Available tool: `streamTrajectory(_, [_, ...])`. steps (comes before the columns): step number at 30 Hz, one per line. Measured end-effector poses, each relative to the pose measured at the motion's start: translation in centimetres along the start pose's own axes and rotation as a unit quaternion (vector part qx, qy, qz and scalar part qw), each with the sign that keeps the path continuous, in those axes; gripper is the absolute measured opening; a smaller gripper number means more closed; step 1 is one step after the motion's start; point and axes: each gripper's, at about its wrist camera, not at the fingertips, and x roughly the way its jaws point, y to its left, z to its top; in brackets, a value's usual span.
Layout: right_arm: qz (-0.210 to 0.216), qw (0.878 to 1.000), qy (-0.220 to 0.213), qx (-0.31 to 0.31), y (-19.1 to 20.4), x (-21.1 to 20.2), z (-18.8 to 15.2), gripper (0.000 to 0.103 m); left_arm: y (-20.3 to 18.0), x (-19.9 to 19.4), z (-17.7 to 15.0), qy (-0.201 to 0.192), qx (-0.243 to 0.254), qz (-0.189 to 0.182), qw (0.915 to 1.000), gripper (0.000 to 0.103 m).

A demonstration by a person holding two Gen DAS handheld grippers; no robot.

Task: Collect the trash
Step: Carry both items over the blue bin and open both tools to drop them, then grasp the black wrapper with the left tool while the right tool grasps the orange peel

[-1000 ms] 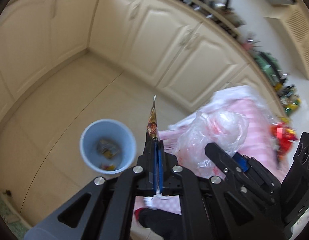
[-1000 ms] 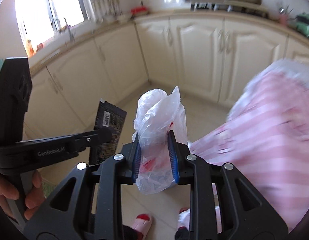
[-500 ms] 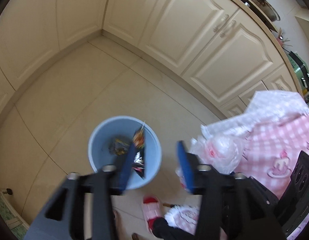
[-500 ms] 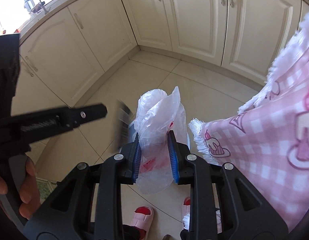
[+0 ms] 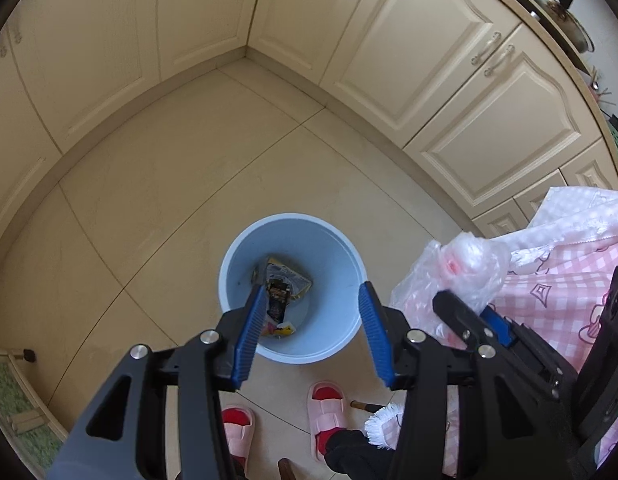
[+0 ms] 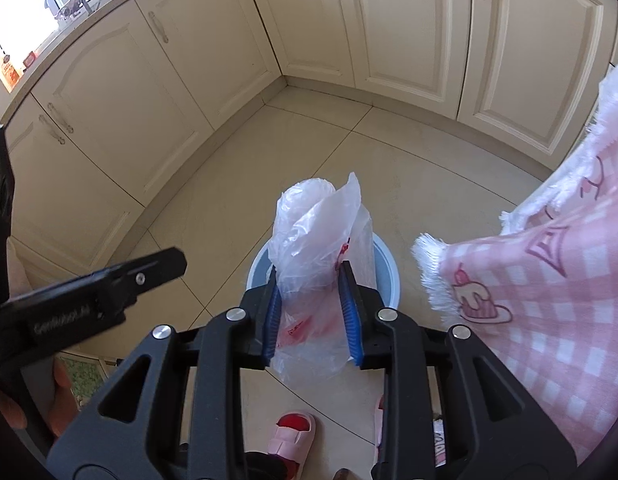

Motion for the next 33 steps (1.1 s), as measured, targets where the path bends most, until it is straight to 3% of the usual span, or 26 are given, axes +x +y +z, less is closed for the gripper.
streamTrajectory(9, [0.011,1.000,-0.008,-0.011,1.7,1.3,1.5,0.031,1.5,-1.9,0.1,-0.018,-0.014,0.010,0.9997,0.048])
streamTrajectory(11, [0.015,1.000,-0.008,-0.012,2.0,1.4,1.8,0.037,1.5,-2.3,0.3,-0.021,-0.015,0.012,0.9996,0.048])
streamTrajectory(12, [0.015,1.000,-0.012,-0.011,2.2,1.2,2.0,0.045,1.5,-2.5,0.3,-0.023,-0.015,0.012,0.9996,0.048])
streamTrajectory(18, [0.009,0.999,-0.031,-0.017,2.8,-0.8,2.3,0.045,1.3,-4.5,0.4,-0.036,-0.015,0.007,0.9992,0.048])
streamTrajectory(26, [-0.005,0.996,-0.085,-0.024,3.5,-8.4,1.9,0.045,-1.3,-10.1,-0.3,-0.071,0.005,-0.009,0.9974,0.048])
streamTrajectory(33, [-0.037,0.984,-0.172,-0.032,2.7,-19.7,-0.2,0.045,-6.1,-17.6,-2.4,-0.124,0.050,-0.039,0.9902,0.051])
